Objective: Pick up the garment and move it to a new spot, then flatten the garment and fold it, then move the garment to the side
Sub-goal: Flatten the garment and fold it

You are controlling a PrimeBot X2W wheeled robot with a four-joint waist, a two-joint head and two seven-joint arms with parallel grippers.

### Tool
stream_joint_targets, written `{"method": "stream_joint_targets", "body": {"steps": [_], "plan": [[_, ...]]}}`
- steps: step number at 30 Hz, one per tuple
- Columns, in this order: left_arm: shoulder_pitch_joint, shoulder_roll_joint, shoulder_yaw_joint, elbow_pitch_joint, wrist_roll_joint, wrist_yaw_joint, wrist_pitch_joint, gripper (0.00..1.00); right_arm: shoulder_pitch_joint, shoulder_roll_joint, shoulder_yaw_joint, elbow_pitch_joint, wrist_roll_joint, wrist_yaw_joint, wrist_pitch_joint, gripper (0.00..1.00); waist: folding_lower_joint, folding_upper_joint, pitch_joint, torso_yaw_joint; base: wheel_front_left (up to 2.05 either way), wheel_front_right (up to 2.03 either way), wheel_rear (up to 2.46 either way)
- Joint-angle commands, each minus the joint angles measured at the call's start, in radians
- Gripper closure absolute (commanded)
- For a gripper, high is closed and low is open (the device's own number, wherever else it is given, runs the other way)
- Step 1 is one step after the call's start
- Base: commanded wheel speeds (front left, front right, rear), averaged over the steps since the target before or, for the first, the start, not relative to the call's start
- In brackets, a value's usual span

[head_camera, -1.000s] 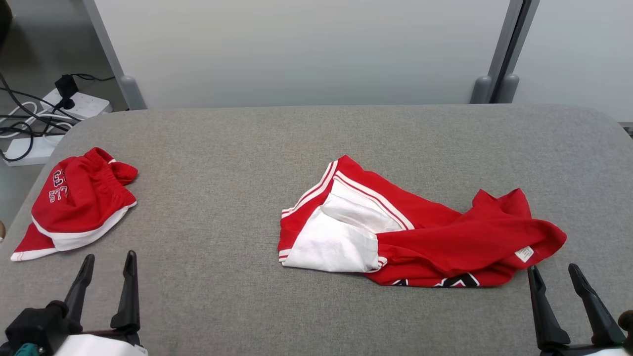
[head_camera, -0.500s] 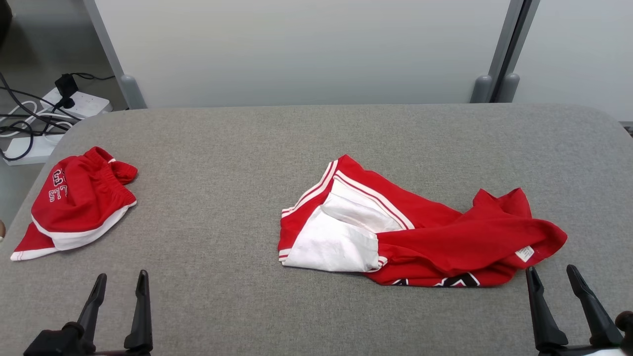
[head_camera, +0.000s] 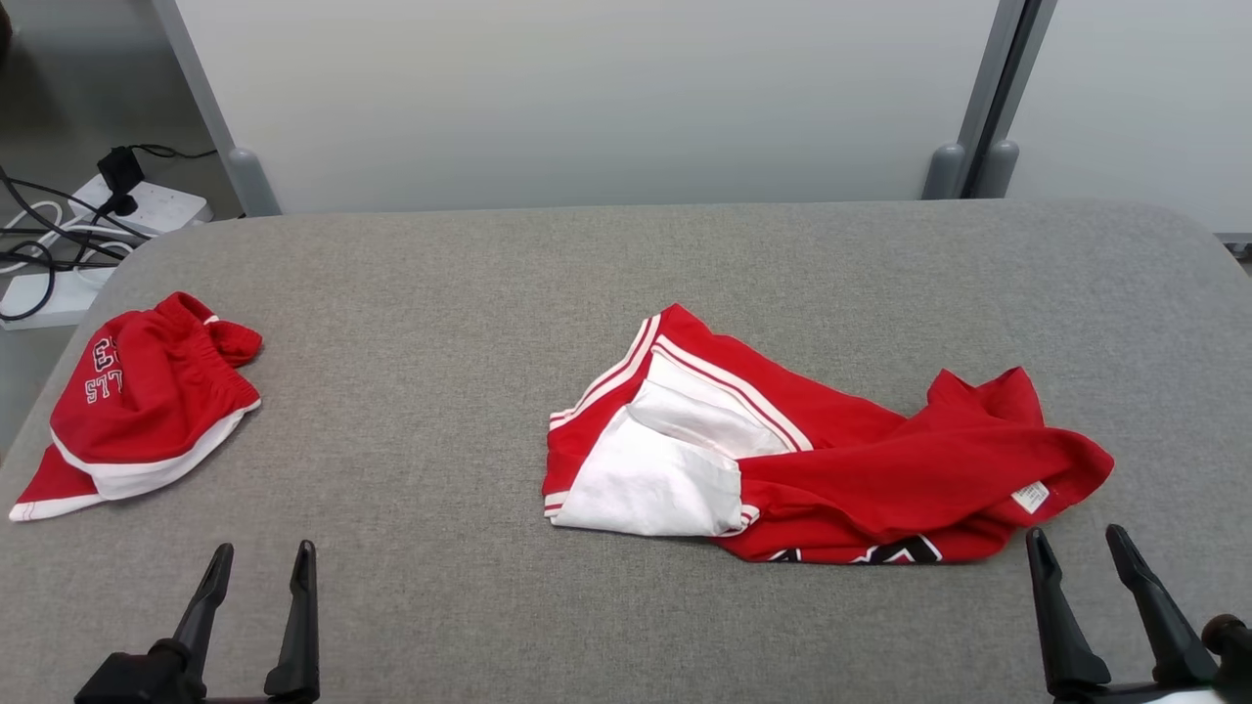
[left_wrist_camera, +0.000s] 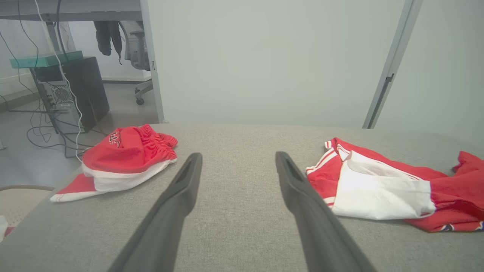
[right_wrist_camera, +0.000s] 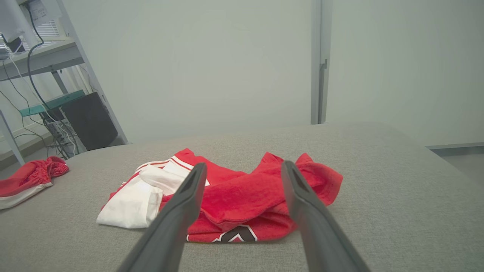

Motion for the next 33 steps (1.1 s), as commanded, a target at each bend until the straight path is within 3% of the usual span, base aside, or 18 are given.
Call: {"method": "stream_joint_targets", "body": {"steps": [1,11,23,33], "plan": [[-0.065,0.025,0.029,-0.026,0.015,-0.008,-0.003,0.00,-0.041,-0.020,0.026,-0.019,0.000,0.004,-0.005,0.00,0.0000,-0.0001,0.003,-0.005,0.00,0.00,0.00],[-0.183,0.029,-0.056,-0.044,0.044,-0.060,0.054,0.00,-0.098,-0.038,0.011,0.007,0.018,0.004,-0.004,0.00,0.0000,-0.0001,0.052,-0.059,0.00,0.00,0.00],[-0.454,-0.054,-0.259,0.149,0.041,-0.229,0.195,0.00,-0.246,-0.098,-0.008,0.173,0.018,0.004,0.039,0.00,0.0000,-0.0001,0.167,-0.120,0.00,0.00,0.00],[-0.611,-0.077,-0.322,0.285,0.031,-0.265,0.277,0.00,-0.385,-0.160,0.020,0.325,0.040,0.004,0.017,0.00,0.0000,-0.0001,0.261,-0.152,0.00,0.00,0.00]]}}
